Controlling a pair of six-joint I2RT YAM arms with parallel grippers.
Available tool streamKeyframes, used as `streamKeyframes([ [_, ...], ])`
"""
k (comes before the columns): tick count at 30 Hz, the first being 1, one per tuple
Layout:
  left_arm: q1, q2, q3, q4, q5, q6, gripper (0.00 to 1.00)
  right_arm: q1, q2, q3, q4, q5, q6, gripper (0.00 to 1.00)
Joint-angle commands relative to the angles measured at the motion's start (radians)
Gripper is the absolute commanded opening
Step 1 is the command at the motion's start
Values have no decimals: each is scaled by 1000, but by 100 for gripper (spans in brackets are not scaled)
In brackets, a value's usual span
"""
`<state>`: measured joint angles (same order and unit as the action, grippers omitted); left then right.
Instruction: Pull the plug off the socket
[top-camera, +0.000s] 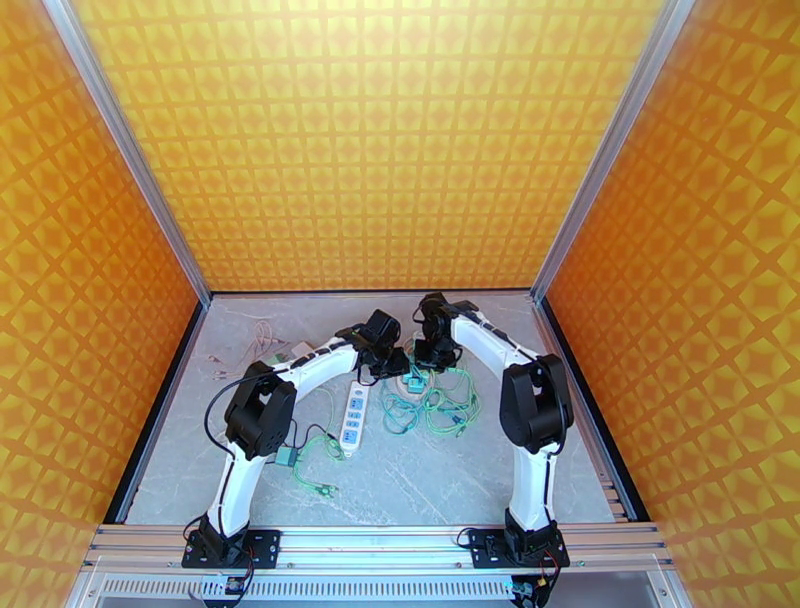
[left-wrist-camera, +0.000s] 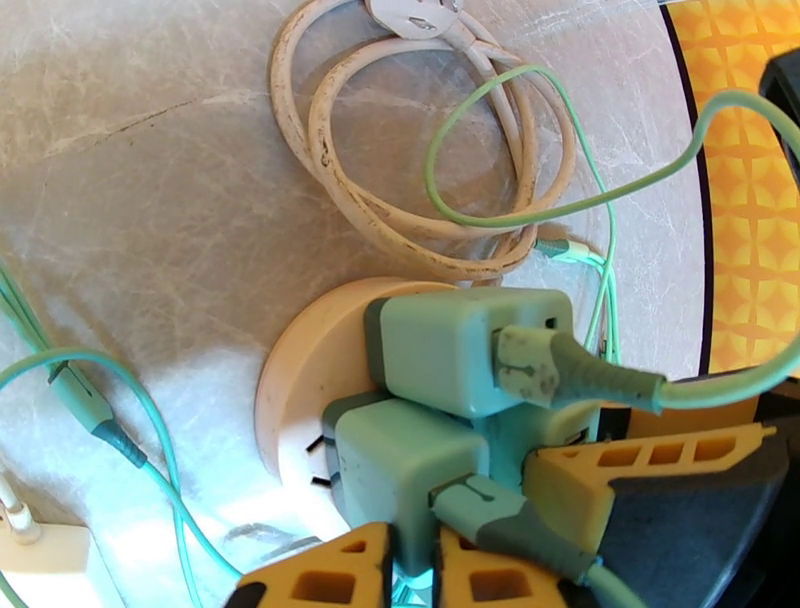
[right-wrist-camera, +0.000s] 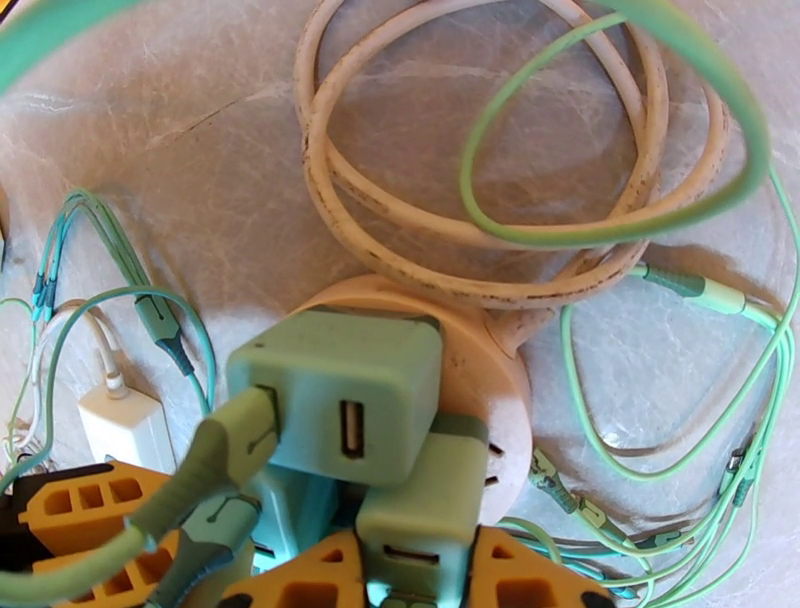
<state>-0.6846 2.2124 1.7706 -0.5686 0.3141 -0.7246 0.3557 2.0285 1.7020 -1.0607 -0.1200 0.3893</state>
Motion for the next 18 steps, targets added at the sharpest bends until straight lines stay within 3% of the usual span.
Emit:
streamKeyframes([
  [1, -43, 185, -75, -197, -62, 18, 16, 111, -64, 32, 9, -130, 8, 17],
  [6, -51, 202, -46, -216, -63, 26, 16, 189, -20, 62, 11, -139, 24, 17],
  [10, -53, 207, -46, -221, -63, 27, 16, 190, -21, 84, -3, -124, 16, 16],
  [18, -55, 228, -52, -240, -62, 33, 16, 53, -74, 113, -26, -179, 6, 16],
])
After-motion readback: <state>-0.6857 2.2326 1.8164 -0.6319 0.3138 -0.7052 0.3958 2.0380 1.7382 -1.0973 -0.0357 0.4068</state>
